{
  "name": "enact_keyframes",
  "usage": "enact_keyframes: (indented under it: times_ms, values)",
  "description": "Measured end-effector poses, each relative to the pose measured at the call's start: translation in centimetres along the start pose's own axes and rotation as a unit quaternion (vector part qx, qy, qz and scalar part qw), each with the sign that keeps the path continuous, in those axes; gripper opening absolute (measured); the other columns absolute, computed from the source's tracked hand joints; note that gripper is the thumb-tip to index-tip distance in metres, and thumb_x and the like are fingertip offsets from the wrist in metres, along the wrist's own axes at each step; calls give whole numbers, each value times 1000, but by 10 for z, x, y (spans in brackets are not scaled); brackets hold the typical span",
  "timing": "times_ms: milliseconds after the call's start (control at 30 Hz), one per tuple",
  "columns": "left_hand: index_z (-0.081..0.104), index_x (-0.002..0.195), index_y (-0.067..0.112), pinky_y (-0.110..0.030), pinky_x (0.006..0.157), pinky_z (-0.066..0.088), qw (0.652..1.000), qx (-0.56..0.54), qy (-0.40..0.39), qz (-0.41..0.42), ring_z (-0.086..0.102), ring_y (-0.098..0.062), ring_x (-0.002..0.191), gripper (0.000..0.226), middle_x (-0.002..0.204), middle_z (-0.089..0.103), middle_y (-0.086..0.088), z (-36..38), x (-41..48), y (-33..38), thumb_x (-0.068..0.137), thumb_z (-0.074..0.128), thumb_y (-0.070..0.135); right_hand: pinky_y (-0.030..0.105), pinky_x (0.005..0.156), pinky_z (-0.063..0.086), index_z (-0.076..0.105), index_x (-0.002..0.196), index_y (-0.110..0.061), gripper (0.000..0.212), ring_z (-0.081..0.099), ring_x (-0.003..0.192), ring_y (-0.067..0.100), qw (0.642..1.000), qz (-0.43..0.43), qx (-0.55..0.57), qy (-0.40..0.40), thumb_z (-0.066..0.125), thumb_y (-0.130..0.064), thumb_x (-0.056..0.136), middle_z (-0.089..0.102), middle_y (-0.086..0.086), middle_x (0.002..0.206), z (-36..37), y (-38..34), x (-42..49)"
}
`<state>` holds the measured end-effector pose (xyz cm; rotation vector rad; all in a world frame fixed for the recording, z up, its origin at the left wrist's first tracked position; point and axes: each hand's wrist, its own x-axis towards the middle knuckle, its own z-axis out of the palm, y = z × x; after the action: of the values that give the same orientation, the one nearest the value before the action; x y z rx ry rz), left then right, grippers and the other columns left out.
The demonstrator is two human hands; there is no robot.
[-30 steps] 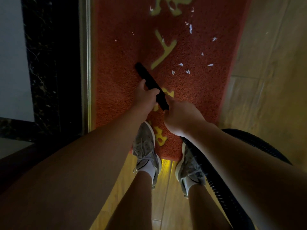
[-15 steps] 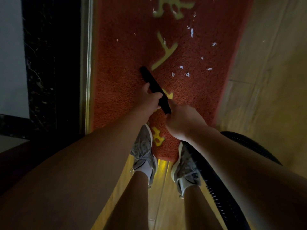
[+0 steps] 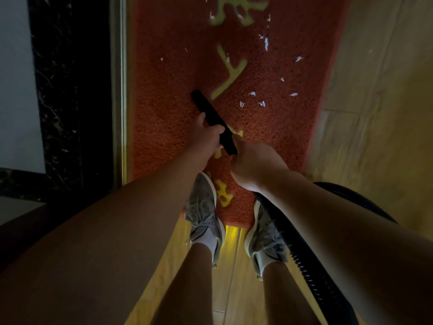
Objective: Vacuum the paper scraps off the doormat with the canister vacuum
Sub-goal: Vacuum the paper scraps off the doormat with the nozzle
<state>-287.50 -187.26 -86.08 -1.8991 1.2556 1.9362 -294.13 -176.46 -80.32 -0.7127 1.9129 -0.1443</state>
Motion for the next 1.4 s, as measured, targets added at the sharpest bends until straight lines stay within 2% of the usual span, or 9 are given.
enact_keyframes:
  times_ms: [167, 300, 400, 533, 700, 833, 967, 1233, 1400]
  values:
    - [26, 158, 21, -34, 80, 59, 1000, 0, 3, -4, 56, -23, 113, 71, 154, 41, -14, -2, 6, 0, 96, 56, 4, 29, 49, 42, 26, 155, -30, 62, 64, 75, 26, 1000, 0, -4, 5, 41, -20, 96, 61, 7, 88, 2, -3, 4]
    - [29, 158, 22, -38, 82, 61, 1000, -4, 11, -16, 58, -32, 124, 71, 155, 40, -15, 0, 4, -6, 95, 58, 5, 29, 48, 44, 26, 155, -31, 63, 64, 69, 25, 1000, -3, 5, -7, 41, -20, 95, 62, 7, 84, 0, -2, -2]
    - [29, 158, 20, -35, 76, 61, 999, -13, 9, -28, 57, -34, 125, 71, 156, 39, -16, 3, 0, -9, 95, 58, 3, 29, 49, 44, 37, 148, -26, 53, 63, 68, 24, 1000, -2, -1, -12, 41, -20, 95, 61, 6, 81, -2, 1, -7]
    - [27, 158, 18, -27, 64, 59, 999, -26, 0, -38, 57, -34, 125, 70, 156, 38, -17, 8, -6, -12, 96, 57, 2, 27, 48, 41, 40, 144, -25, 50, 62, 68, 22, 1000, 6, 3, -19, 42, -21, 94, 60, 4, 82, -4, 6, -12]
    - [28, 158, 19, -31, 72, 61, 999, -23, -4, -36, 59, -30, 119, 72, 153, 43, -16, 12, -11, -15, 96, 58, 2, 30, 52, 45, 36, 148, -28, 56, 63, 73, 25, 1000, 11, 5, -22, 42, -19, 93, 59, 5, 82, -6, 9, -20]
    - [30, 157, 21, -30, 69, 61, 999, -16, -2, -34, 58, -32, 122, 71, 154, 41, -16, 15, -14, -13, 95, 59, 2, 31, 53, 50, 33, 151, -28, 58, 63, 70, 24, 1000, 12, 9, -10, 42, -20, 94, 59, 4, 81, -6, 11, -25]
    - [30, 157, 21, -25, 64, 61, 999, 0, -10, -31, 58, -32, 124, 71, 156, 38, -16, 19, -18, -11, 95, 58, 3, 27, 47, 44, 30, 153, -28, 60, 61, 64, 20, 1000, 12, 15, -6, 42, -18, 95, 60, 3, 78, -7, 14, -27]
    - [34, 156, 21, -37, 78, 63, 999, 31, -5, -22, 61, -31, 117, 70, 151, 44, -15, 37, -23, -13, 94, 62, 3, 27, 48, 41, 29, 154, -30, 62, 59, 64, 19, 999, 20, 30, 11, 42, -17, 95, 59, 2, 76, -7, 32, -35]
    - [33, 156, 21, -31, 72, 62, 999, 37, -14, -22, 60, -29, 117, 70, 153, 42, -14, 50, -26, -16, 95, 62, 2, 26, 45, 42, 29, 154, -32, 61, 62, 62, 19, 999, 32, 39, 14, 43, -19, 96, 61, 2, 76, -4, 43, -40]
